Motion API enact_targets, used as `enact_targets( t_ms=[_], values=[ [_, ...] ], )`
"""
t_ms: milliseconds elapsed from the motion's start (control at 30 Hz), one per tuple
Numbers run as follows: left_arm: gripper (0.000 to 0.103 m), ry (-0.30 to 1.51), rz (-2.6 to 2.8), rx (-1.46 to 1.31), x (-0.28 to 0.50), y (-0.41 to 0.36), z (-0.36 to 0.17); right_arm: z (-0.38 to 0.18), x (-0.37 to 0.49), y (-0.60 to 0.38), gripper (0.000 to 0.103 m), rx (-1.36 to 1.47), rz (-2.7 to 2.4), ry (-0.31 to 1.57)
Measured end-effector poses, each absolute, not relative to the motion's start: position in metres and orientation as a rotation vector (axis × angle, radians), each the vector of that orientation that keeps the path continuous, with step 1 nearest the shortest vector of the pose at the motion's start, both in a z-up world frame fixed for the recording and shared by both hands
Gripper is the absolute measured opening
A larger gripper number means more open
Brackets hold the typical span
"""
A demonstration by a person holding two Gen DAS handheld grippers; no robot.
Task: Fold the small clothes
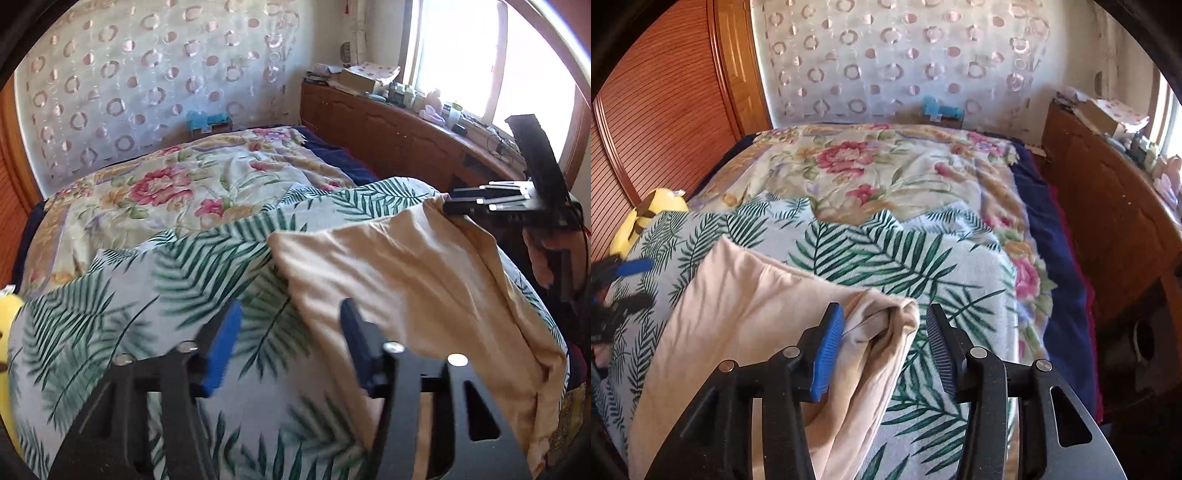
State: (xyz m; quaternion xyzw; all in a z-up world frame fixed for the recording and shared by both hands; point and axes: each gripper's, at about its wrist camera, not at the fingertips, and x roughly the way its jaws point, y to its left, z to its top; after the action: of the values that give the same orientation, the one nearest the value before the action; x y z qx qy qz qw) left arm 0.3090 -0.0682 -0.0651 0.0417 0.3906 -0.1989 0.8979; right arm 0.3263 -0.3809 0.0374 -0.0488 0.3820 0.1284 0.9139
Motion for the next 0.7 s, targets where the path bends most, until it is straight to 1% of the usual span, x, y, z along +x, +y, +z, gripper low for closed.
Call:
enact_targets(
  t_ms=[167, 200, 233, 267, 300, 333, 367, 400, 433, 533, 700],
  values=[
    [0.045, 0.859, -0.408, 0.129, 0.346, -0.092, -0.078, 0.028, 0.340, -0.383, 0.047, -0.113, 0.303, 0.836],
    [0.045, 0.876, -0.404, 0.134, 0.354, -0.096, -0.081, 0.028, 0.342, -0.382, 0.040, -0.118, 0.306, 0.843],
    [0.045, 0.885, -0.398, 0.138, 0.358, -0.098, -0.084, 0.029, 0.344, -0.382, 0.021, -0.124, 0.314, 0.850],
    [0.045, 0.895, -0.392, 0.142, 0.361, -0.097, -0.086, 0.031, 0.344, -0.383, 0.014, -0.135, 0.319, 0.848],
    [0.045, 0.900, -0.391, 0.136, 0.364, -0.096, -0.088, 0.035, 0.342, -0.384, 0.014, -0.141, 0.324, 0.835],
    [0.040, 0.897, -0.400, 0.132, 0.365, -0.096, -0.088, 0.039, 0.340, -0.385, 0.012, -0.138, 0.337, 0.817],
    [0.029, 0.888, -0.411, 0.135, 0.364, -0.095, -0.088, 0.044, 0.337, -0.387, 0.011, -0.134, 0.350, 0.793],
    [0.011, 0.879, -0.408, 0.143, 0.363, -0.093, -0.086, 0.046, 0.335, -0.389, 0.011, -0.133, 0.358, 0.770],
    [0.006, 0.871, -0.400, 0.146, 0.363, -0.091, -0.085, 0.048, 0.334, -0.390, 0.011, -0.135, 0.359, 0.755],
    [0.004, 0.821, -0.361, 0.113, 0.361, -0.079, -0.078, 0.047, 0.333, -0.394, 0.011, -0.143, 0.343, 0.725],
    [0.002, 0.816, -0.284, 0.124, 0.367, -0.066, -0.079, 0.036, 0.343, -0.398, 0.011, -0.125, 0.296, 0.729]
  ],
)
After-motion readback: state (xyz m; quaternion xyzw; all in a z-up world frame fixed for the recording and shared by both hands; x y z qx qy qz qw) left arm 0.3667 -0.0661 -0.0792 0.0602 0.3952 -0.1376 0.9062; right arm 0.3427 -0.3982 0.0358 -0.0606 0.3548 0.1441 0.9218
